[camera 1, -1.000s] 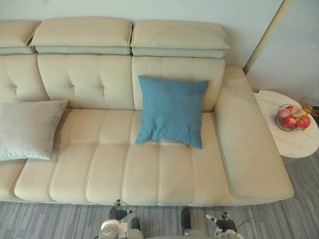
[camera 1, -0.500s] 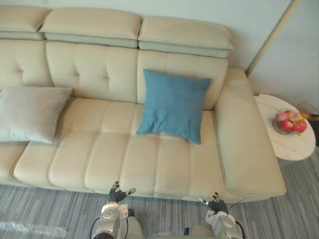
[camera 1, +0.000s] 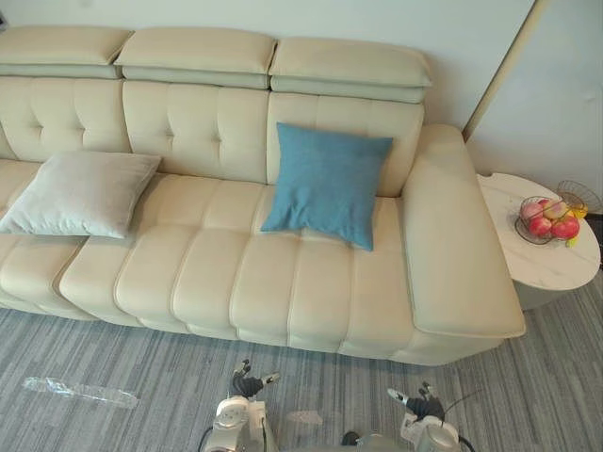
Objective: Pick up cushions and gather them together orderly.
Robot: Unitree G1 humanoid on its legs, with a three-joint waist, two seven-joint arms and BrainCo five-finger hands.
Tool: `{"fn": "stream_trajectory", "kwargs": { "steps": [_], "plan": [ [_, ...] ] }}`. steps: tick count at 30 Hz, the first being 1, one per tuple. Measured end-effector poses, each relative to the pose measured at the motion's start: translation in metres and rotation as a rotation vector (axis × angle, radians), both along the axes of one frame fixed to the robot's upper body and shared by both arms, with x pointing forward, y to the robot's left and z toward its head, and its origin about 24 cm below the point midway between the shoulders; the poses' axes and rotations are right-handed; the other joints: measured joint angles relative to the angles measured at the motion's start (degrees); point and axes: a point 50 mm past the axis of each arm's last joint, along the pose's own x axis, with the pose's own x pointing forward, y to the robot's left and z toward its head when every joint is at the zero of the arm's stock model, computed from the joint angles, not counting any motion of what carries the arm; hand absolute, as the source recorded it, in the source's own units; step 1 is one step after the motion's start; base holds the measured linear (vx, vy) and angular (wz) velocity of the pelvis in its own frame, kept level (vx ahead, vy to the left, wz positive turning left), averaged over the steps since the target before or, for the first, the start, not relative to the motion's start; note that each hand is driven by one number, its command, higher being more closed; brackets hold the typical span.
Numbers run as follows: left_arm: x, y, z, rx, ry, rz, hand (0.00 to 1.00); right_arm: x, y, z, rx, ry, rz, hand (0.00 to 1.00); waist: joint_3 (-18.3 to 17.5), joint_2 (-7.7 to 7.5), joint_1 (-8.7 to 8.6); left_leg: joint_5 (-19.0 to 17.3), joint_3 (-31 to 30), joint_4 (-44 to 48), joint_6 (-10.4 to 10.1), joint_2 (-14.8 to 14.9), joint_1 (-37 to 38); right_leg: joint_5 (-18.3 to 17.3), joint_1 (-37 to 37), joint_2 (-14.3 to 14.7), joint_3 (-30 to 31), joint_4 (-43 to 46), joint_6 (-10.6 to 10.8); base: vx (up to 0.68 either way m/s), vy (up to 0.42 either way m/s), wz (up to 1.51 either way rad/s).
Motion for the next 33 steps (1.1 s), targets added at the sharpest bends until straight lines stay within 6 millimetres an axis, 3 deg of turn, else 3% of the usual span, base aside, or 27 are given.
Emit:
{"fn": "stream_trajectory", "kwargs": {
  "steps": [3,8,15,16,23,27,33],
  "plan": [
    [-0.015,0.023,-0.004,0.057,0.051,0.006,0.0,-0.01,0.005,-0.006,0.036,0.041,0.011,0.0,-1.4,-1.37,-0.83,2.4,2.0,-6.1,1.7,-3.7,3.0,5.4,2.8,-1.2,2.7,-8.9,1.8,-0.04,0.181,-0.15],
    [-0.028,0.034,-0.009,0.081,0.103,0.004,0.0,-0.022,0.0,-0.01,0.037,0.092,-0.017,0.0,-2.7,-1.36,-1.8,4.6,1.5,-10.4,3.2,-7.3,3.7,8.9,5.4,-2.5,3.2,-15.3,2.1,0.01,0.103,0.12],
    [-0.035,0.033,-0.012,0.081,0.133,-0.03,0.0,-0.022,-0.005,-0.011,0.036,0.107,-0.033,0.0,-2.8,-0.53,-1.87,5.5,-0.7,-12.8,2.6,-7.7,6.8,9.1,8.2,-1.8,2.8,-17.0,1.9,0.05,-0.023,0.04],
    [-0.038,0.039,-0.014,0.092,0.161,-0.052,0.0,-0.028,-0.014,-0.011,0.004,0.136,0.002,0.0,-2.6,-2.41,-2.63,6.1,-2.1,-18.1,2.3,-8.5,11.7,8.7,11.3,-1.5,3.3,-18.8,1.3,0.0,0.0,0.0],
    [-0.039,0.039,-0.014,0.095,0.163,-0.061,0.0,-0.029,-0.015,-0.011,0.003,0.139,0.0,0.0,-2.6,-2.41,-2.75,7.0,-2.1,-19.6,2.3,-8.8,11.9,8.7,10.9,-1.7,3.1,-18.9,1.3,-0.01,-0.002,0.01],
    [-0.038,0.039,-0.014,0.101,0.164,-0.092,0.0,-0.03,-0.015,-0.011,0.005,0.145,0.0,0.0,-2.6,-2.16,-2.96,9.7,-2.0,-24.7,2.5,-9.6,12.5,8.7,9.2,-2.0,3.3,-18.9,1.3,0.0,0.0,0.0],
    [-0.039,0.037,-0.014,0.102,0.174,-0.136,0.0,-0.032,-0.015,-0.012,0.01,0.158,-0.01,0.0,-2.1,-0.81,-4.14,10.0,-2.1,-25.6,2.6,-9.8,12.7,8.1,9.0,-1.8,5.8,-18.3,0.7,0.04,-0.006,0.01]
  ]
}}
